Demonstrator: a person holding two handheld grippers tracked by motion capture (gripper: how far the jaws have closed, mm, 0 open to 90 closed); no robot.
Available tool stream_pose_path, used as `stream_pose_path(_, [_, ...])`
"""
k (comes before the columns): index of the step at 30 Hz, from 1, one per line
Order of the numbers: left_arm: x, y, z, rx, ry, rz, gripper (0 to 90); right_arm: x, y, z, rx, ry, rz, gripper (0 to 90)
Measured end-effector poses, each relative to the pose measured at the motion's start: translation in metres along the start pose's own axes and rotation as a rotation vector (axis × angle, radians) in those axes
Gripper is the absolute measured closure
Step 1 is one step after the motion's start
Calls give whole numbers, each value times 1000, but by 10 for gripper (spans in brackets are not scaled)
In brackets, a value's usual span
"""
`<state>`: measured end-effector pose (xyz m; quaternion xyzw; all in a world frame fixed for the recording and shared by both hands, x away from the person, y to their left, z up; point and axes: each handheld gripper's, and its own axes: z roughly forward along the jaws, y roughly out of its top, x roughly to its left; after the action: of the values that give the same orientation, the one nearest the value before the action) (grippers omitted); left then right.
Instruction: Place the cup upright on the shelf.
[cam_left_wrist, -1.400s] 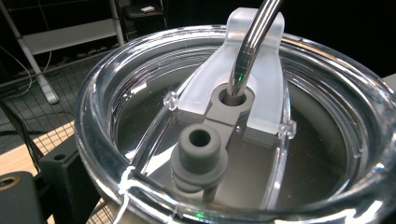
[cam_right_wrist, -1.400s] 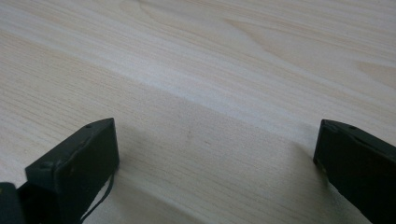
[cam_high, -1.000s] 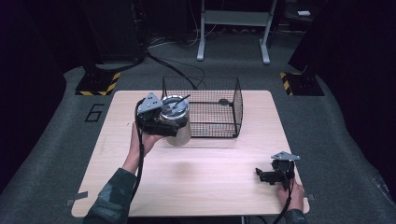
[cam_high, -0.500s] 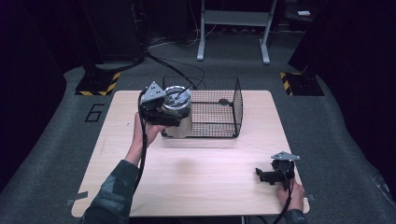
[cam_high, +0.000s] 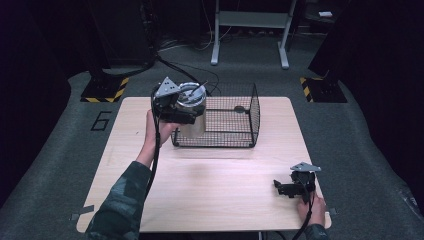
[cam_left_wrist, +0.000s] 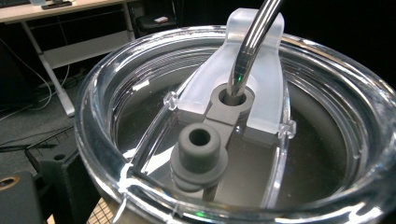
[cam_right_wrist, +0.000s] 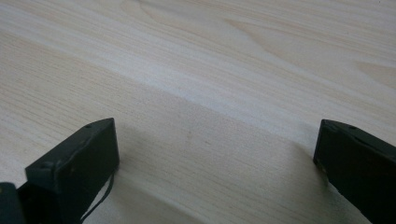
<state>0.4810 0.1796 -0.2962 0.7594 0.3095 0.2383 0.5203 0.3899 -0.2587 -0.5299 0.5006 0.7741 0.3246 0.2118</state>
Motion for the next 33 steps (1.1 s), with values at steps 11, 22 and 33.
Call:
stream_pose_path(11, [10,1,16,6,31,-25,39,0,0,0,0,1,-1,0])
stream_pose_path(22, [18,0,37,30,69,-43,39,0,0,0,0,1,-1,0])
stream_pose_path(33, [22,-1,58,38,113,-62,39,0,0,0,0,1,-1,0])
